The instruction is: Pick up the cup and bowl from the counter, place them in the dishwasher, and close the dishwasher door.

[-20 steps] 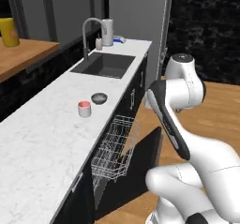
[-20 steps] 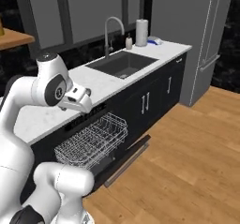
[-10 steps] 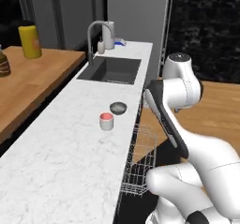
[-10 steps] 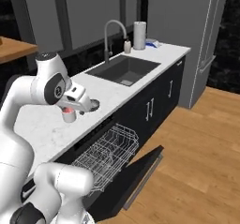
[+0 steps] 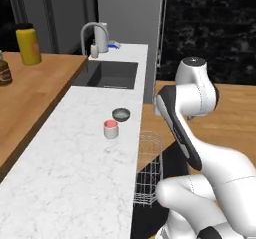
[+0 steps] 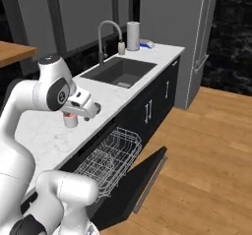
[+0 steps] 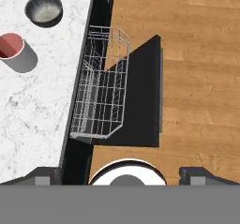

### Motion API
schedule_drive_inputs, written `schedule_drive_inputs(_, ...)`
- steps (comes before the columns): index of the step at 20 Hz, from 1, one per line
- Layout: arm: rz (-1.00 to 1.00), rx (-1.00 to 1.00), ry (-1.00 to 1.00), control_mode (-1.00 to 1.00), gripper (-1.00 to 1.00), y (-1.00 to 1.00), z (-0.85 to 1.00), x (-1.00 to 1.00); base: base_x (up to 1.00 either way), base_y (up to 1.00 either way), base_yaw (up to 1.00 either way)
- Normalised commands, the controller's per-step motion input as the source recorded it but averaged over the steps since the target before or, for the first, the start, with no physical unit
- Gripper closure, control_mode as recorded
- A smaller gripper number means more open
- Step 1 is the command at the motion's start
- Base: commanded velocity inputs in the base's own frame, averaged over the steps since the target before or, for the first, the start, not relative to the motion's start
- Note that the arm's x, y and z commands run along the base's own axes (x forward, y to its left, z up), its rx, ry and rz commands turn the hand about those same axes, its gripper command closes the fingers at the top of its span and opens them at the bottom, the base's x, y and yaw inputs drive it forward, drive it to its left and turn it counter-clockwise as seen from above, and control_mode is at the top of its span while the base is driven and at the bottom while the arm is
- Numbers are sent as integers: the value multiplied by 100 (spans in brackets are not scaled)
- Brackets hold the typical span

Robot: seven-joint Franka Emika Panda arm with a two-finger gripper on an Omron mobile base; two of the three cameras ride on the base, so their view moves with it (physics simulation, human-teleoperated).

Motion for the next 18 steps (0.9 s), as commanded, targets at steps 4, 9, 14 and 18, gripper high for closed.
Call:
schedule_drive_inputs(4, 0, 0, 0, 100, -100, 0, 0, 0, 55, 9, 35)
schedule_drive_inputs(9, 0, 0, 0, 100, -100, 0, 0, 0, 48, 3, 46)
schedule_drive_inputs(14, 0, 0, 0, 100, -100, 0, 0, 0, 13, 0, 9)
schedule_drive_inputs(18, 0, 0, 0, 100, -100, 0, 0, 0, 38, -2, 12)
